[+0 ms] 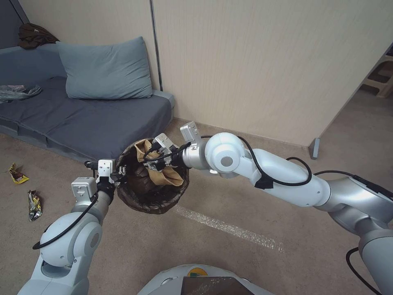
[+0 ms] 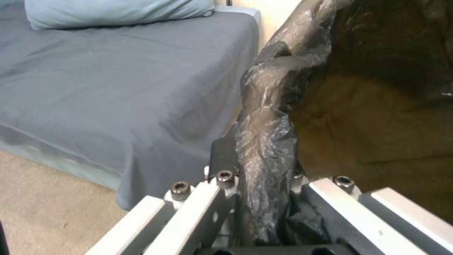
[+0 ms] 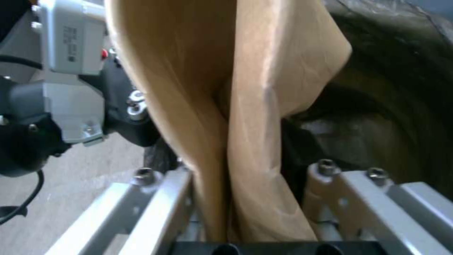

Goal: Pick up the trash bin, then pick up the garbage from the floor and place it into the trash bin.

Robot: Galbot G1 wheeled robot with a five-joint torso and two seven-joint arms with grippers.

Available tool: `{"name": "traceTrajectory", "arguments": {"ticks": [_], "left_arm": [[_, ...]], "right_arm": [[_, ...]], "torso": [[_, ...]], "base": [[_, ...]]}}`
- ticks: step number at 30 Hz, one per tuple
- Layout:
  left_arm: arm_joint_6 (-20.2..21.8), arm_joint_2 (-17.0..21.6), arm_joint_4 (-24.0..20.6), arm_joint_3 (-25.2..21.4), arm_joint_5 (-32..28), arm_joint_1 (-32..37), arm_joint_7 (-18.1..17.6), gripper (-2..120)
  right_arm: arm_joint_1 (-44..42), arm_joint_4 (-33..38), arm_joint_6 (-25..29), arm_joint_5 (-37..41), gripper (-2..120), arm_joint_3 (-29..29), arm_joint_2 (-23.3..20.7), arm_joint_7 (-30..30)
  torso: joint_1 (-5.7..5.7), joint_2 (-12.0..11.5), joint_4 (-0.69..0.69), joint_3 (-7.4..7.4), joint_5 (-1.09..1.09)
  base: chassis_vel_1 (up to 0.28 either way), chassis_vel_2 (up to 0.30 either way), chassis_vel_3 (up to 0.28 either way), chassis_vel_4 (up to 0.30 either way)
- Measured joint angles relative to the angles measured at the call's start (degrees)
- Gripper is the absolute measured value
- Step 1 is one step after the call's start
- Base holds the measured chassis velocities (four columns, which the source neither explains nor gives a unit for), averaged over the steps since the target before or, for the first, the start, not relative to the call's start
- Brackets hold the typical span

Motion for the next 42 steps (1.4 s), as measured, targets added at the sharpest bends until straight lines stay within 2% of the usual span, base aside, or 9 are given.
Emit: {"name": "traceTrajectory", "arguments": {"ticks": [18, 29, 32, 33, 34, 37, 39, 41, 42], "left_arm": [[0.0, 0.2, 0.6, -0.1, -1.3, -0.8, 0.5, 0], [0.0, 0.3, 1.4, 0.0, -0.7, -0.8, 2.3, 0], [-0.2, 0.4, 1.8, 0.0, 0.2, -0.8, 3.2, 0], [-0.3, 0.4, 1.9, 0.0, 1.0, -0.5, 3.6, 0], [-0.3, 0.4, 1.9, 0.0, 1.0, -0.5, 3.6, 0], [-0.1, 0.9, 1.5, 0.0, -0.3, -0.3, 2.4, 0], [-0.1, 1.0, 1.4, -0.1, -0.7, -0.3, 2.1, 0], [-0.1, 1.5, 1.2, -0.3, -2.0, -0.3, 1.3, 0], [-0.1, 1.5, 1.2, -0.3, -2.0, -0.3, 1.3, 0]], "right_arm": [[-0.7, -0.4, 0.1, 0.5, 96, 2.7, 0.8, 1.3], [0.8, 1.2, 2.1, 2.0, 100, 9.1, -0.2, 1.6], [1.0, 2.0, 2.2, 2.2, 100, 15.9, -2.8, 1.6], [-5.7, 0.3, 3.8, -4.4, 100, 29.8, -8.3, 1.1], [-5.7, 0.3, 3.8, -4.4, 100, 29.8, -8.3, 1.1], [-21.3, 2.3, 5.8, -16.3, 100, 47.6, -13.3, -0.7], [-25.8, 3.4, 6.1, -18.7, 100, 51.7, -14.0, -0.4], [-42.1, 7.4, 7.5, -28.0, 100, 65.5, -13.3, -0.9], [-42.1, 7.4, 7.5, -28.0, 100, 65.5, -13.3, -0.9]], "torso": [[0.0, 0.0, 0.0, 0.0, 0.01], [0.0, 0.0, 0.01, -0.01, 0.0], [0.0, 0.0, 0.01, -0.01, 0.01], [0.0, 0.0, 0.02, 0.0, 0.03], [0.0, 0.0, 0.02, 0.0, 0.03], [0.0, 0.0, -0.02, -0.01, 0.06], [0.0, 0.0, -0.03, 0.0, 0.08], [-0.01, 0.0, -0.04, -0.02, 0.0], [-0.01, 0.0, -0.04, -0.02, 0.0]], "base": [[0.0, 0.0, 0.0, 0.0], [0.0, 0.0, 0.0, 0.0], [0.0, 0.0, 0.0, 0.0], [0.0, 0.0, 0.0, 0.0], [0.0, 0.0, 0.0, 0.0], [0.0, 0.0, 0.0, 0.0], [0.0, 0.0, 0.0, 0.0], [0.0, 0.0, 0.0, 0.0], [0.0, 0.0, 0.0, 0.0]]}}
